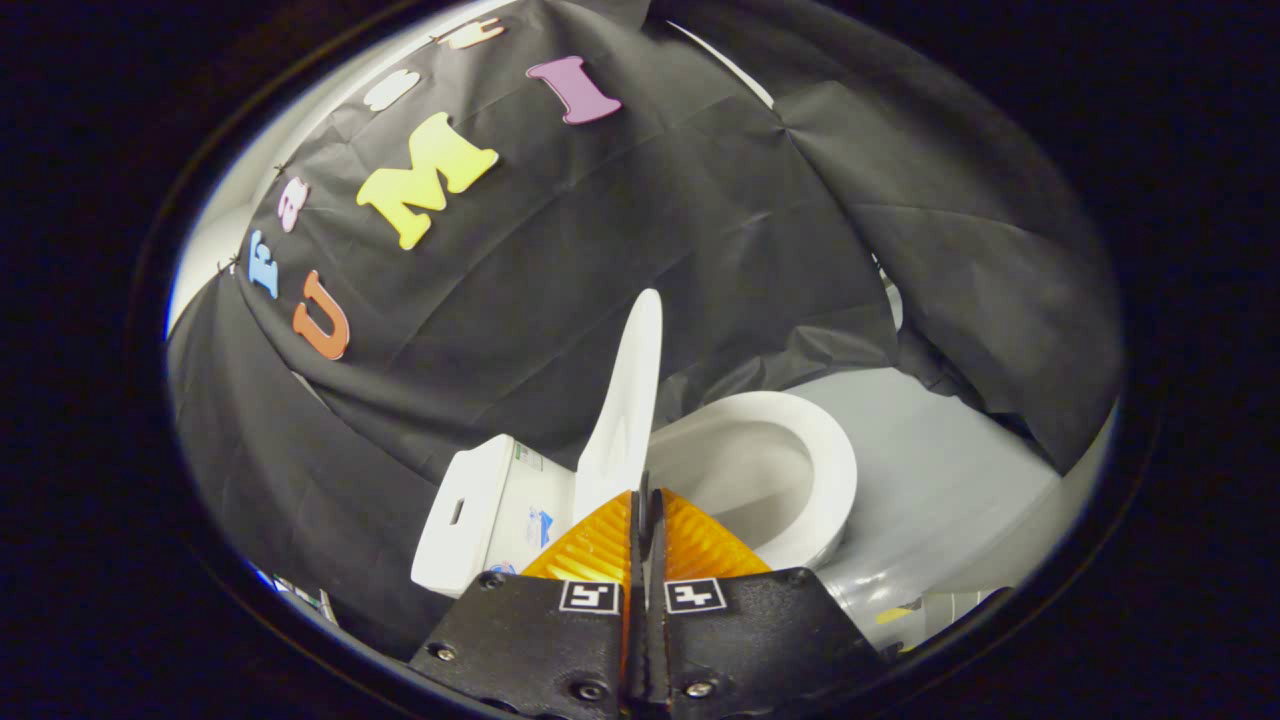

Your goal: Open the toilet lid.

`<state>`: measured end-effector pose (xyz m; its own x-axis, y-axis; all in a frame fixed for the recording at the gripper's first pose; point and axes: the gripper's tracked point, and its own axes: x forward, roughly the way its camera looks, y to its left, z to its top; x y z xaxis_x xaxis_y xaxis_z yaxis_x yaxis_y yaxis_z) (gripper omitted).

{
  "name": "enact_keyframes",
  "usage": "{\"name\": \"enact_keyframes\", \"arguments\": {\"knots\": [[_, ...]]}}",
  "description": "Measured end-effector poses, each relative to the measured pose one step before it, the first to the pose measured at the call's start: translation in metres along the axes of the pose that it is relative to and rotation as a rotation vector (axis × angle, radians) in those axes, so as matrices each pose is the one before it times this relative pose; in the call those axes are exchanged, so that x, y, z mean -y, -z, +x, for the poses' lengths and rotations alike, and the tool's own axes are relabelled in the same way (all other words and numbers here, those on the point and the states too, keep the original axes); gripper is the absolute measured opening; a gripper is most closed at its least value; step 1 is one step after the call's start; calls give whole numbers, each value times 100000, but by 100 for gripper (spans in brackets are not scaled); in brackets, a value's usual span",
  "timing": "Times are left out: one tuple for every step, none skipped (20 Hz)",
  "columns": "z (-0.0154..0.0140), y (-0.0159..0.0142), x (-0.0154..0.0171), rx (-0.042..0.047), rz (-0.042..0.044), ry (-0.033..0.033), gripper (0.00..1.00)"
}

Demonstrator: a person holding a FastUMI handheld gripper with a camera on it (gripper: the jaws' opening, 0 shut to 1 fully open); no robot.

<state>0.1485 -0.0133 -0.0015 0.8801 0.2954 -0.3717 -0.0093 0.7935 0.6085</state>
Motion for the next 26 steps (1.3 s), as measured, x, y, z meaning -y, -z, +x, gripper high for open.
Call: {"name": "enact_keyframes", "arguments": {"knots": [[-109, -73, -489, 220, -1162, 97, 4], [-116, 11, -437, 234, -543, 404, 4], [-17, -29, -436, 120, -575, 330, 4], [14, -87, -366, 477, -913, 283, 4], [-116, -26, -386, 235, -387, 230, 4], [-148, 33, -604, 225, -970, 56, 4], [-74, -22, -428, 364, -1099, -199, 4], [-64, 22, -456, 140, -1171, -56, 4], [-72, -107, -424, 203, -719, -170, 4], [-35, -122, -390, 207, -726, -187, 4], [-138, -2, -437, 258, -540, -118, 4], [76, 80, -567, 91, -1618, 168, 4], [-101, -6, -519, 351, -1637, 147, 4], [74, -58, -358, 283, -1542, 354, 4], [-142, 60, -727, 409, -1528, -52, 4], [-21, -109, -589, 477, -1169, -346, 4], [-101, 2, -584, 379, -823, -311, 4], [-84, -114, -524, 315, -820, -116, 4], [-44, -77, -409, 347, -860, 34, 4], [115, 63, -386, 278, -964, 68, 4], [-85, 121, -361, 195, -867, -322, 4], [-71, 3, -456, 159, -944, -182, 4], [-3, -32, -648, 169, -1164, 114, 4], [-55, -32, -345, 210, -1366, 417, 4], [2, -69, -561, 257, -1285, 213, 4], [59, -68, -672, 254, -1458, -36, 4]]}}
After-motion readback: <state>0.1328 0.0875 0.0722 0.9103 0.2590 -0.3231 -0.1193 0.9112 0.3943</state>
